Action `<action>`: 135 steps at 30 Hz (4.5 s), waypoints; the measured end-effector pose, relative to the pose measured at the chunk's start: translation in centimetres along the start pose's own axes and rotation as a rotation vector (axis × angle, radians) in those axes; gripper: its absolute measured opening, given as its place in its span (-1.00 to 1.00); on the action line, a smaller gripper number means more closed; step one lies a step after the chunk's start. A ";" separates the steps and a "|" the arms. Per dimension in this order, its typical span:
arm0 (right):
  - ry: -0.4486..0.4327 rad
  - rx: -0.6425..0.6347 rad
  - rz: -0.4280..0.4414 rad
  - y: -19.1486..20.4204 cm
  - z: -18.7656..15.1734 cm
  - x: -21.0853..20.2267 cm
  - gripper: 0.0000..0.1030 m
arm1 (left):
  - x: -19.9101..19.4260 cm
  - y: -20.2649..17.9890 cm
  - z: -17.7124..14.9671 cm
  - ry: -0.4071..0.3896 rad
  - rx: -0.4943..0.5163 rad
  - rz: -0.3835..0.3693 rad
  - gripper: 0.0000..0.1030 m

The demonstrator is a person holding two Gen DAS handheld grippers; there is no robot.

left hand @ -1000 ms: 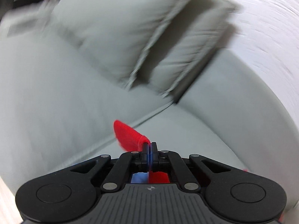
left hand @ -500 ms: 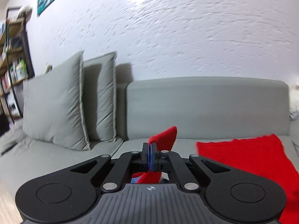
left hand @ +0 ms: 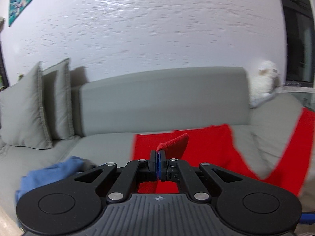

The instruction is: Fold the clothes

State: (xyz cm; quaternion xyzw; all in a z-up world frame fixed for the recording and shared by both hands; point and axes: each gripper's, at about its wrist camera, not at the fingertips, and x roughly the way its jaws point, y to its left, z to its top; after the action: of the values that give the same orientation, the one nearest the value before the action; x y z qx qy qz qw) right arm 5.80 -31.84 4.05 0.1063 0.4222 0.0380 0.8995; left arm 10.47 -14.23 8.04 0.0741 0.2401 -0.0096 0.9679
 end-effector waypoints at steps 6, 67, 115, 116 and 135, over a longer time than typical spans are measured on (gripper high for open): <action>-0.004 0.097 -0.048 -5.5 -1.0 -0.4 0.26 | -0.6 -9.3 -1.8 0.028 0.056 -0.104 -1.00; 0.159 -0.221 0.045 -3.5 2.7 11.3 -0.05 | 10.1 11.8 -9.6 0.332 -0.063 0.090 0.18; 0.158 -0.010 -0.104 -7.8 3.3 11.2 -0.30 | 15.4 11.0 -11.2 0.349 0.384 -0.224 -0.34; 0.157 -0.012 -0.111 -7.8 3.4 11.4 -0.30 | 15.6 10.9 -11.5 0.358 0.403 -0.238 -0.52; 0.030 -0.104 -0.176 -7.2 4.1 10.9 -0.89 | 16.1 12.3 -11.5 0.275 0.238 0.014 -1.00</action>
State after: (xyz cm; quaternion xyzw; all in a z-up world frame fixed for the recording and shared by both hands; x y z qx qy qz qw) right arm 15.82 -37.78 -3.18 0.0214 0.4406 -0.0177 0.8973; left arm 20.03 -0.08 -7.78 0.1903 0.3668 -0.0210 0.9104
